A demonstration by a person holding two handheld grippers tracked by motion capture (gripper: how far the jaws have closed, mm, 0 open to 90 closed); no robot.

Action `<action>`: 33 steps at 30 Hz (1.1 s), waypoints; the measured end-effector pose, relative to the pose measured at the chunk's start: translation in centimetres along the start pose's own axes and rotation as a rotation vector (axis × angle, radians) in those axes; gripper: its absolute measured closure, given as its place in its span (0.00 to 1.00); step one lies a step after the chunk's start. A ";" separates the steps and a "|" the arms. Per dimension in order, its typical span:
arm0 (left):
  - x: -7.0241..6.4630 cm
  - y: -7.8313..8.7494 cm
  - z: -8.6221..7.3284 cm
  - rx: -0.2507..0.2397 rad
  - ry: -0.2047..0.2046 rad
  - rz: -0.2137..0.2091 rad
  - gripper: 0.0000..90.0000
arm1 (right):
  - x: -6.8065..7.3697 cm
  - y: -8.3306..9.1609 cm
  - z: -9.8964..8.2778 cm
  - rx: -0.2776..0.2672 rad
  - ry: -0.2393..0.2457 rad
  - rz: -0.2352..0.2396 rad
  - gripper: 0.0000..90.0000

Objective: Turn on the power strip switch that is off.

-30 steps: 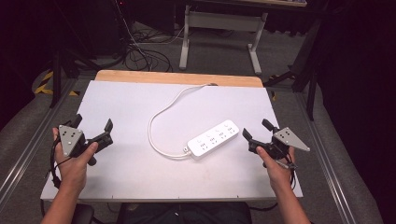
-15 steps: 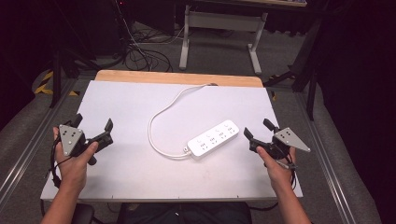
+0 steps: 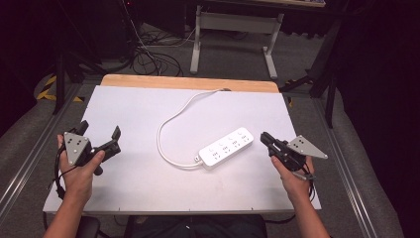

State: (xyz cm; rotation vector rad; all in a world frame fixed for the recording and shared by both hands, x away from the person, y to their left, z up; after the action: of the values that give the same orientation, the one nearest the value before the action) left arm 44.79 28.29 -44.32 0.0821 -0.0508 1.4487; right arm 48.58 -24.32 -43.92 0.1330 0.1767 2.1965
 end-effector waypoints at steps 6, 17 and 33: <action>0.0 0.0 0.0 -0.002 -0.001 -0.002 0.04 | 0.5 0.5 0.5 0.093 -0.019 0.039 1.00; 0.0 -0.1 -0.1 0.002 -0.008 -0.001 0.05 | 0.1 -0.1 1.1 0.102 -0.042 0.052 1.00; 0.4 0.5 -0.3 0.012 -0.007 0.014 0.05 | 1.6 -3.8 2.3 0.198 -0.050 0.119 1.00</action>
State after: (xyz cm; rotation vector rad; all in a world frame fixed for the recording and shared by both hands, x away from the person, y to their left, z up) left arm 44.30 28.79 -44.56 0.0965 -0.0486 1.4633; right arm 50.98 -20.63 -42.26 0.3163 0.3669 2.2877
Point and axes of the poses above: each handheld gripper's, and its own axes: y roughly backward along the jaws, z roughly out of its top, x roughly to its left, the point moved 3 cm from there along -y, roughly forward along the jaws, and after that the axes turned 5 degrees about -y, right-handed, at the moved point
